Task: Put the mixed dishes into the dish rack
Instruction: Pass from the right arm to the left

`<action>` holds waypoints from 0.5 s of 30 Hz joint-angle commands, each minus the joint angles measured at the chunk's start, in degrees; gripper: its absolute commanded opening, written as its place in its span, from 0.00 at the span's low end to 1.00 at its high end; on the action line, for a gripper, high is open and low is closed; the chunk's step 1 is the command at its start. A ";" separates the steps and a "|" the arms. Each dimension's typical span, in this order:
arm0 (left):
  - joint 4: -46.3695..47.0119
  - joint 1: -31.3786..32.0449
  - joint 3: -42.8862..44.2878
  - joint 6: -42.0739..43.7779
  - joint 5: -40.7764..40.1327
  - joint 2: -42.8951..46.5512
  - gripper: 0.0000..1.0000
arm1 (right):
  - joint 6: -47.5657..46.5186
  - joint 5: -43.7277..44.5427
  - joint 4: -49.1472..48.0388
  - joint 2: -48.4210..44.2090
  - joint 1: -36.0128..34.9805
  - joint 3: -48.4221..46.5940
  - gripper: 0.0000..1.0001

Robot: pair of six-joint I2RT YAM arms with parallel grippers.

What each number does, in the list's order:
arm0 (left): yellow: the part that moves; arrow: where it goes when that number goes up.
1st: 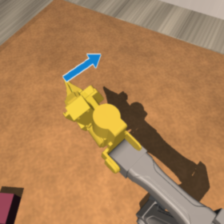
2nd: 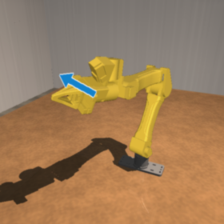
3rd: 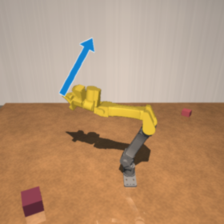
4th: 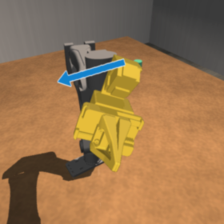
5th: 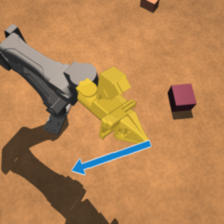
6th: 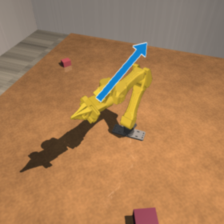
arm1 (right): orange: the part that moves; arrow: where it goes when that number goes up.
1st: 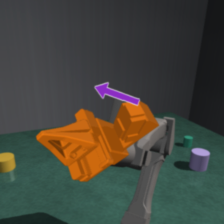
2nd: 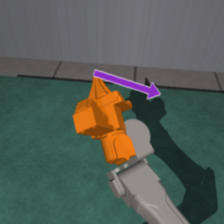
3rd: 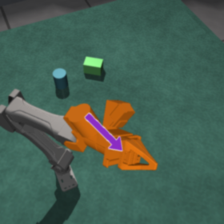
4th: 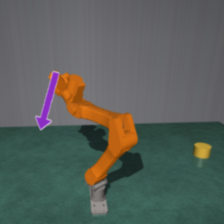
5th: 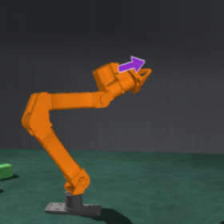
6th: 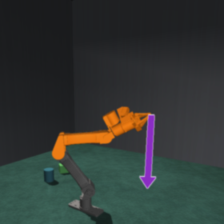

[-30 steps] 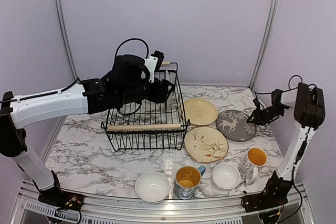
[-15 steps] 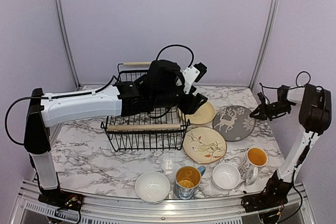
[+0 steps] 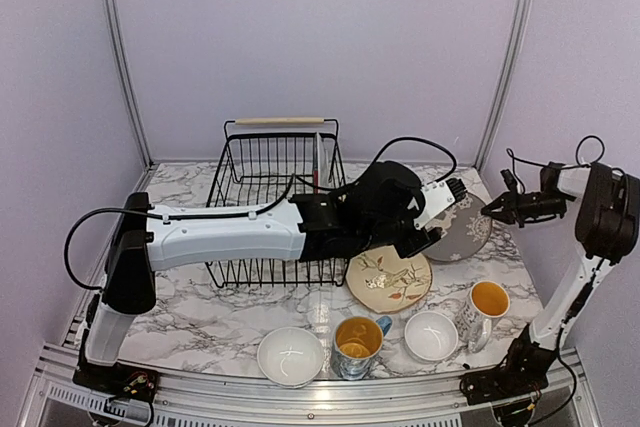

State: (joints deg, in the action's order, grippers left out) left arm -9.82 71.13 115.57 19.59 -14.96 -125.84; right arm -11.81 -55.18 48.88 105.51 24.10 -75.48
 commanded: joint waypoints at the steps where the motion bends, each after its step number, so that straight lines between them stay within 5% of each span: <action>1: -0.99 1.81 4.33 4.32 -4.74 -4.26 0.62 | 1.35 -16.62 5.90 -4.88 -0.28 -0.17 0.00; 15: -0.94 4.34 8.39 8.80 -7.40 -8.72 0.62 | 4.70 -14.21 2.55 -10.52 0.68 -0.89 0.00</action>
State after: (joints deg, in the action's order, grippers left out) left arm -10.24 75.07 122.23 26.87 -20.82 -133.97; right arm -10.15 -64.03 51.99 97.32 24.40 -74.96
